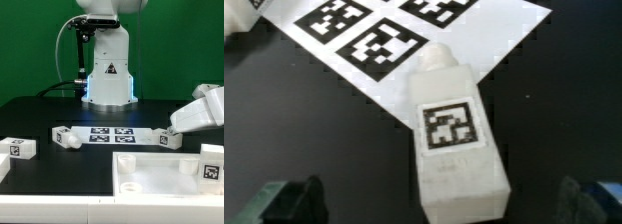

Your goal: Assemble square table

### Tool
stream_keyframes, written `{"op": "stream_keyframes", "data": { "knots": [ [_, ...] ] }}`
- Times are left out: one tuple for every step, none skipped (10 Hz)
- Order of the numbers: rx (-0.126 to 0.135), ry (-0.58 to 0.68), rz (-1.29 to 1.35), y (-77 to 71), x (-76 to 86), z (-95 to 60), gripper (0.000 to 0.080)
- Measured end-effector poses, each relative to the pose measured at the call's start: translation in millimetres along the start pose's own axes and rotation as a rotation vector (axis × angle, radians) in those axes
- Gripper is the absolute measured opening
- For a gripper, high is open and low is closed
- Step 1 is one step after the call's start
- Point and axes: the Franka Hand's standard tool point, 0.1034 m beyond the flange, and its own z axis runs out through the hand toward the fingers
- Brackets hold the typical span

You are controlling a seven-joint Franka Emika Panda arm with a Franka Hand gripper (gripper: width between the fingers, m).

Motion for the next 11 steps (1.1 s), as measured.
{"op": "stream_keyframes", "data": {
  "knots": [
    [0.005,-0.005,0.011,0.6,-0.1,2.1,0.0649],
    [0.010,-0.030,0.038,0.8,1.1,10.1,0.0649],
    [0.013,-0.043,0.058,1.4,3.5,17.4,0.0649],
    [0.014,-0.053,0.074,1.1,4.9,22.8,0.0649],
    [0.013,-0.061,0.081,0.7,5.6,26.7,0.0649],
    [0.012,-0.068,0.084,2.0,6.0,30.3,0.0649],
    [0.009,-0.070,0.091,2.7,5.9,30.9,0.0649],
    [0.010,-0.070,0.093,3.2,5.9,31.1,0.0649],
    [0.013,-0.070,0.095,4.2,5.8,31.6,0.0535],
    [0.015,-0.071,0.099,5.2,5.6,32.1,0.0398],
    [0.017,-0.072,0.101,6.0,5.4,32.4,0.0398]
  ]
}}
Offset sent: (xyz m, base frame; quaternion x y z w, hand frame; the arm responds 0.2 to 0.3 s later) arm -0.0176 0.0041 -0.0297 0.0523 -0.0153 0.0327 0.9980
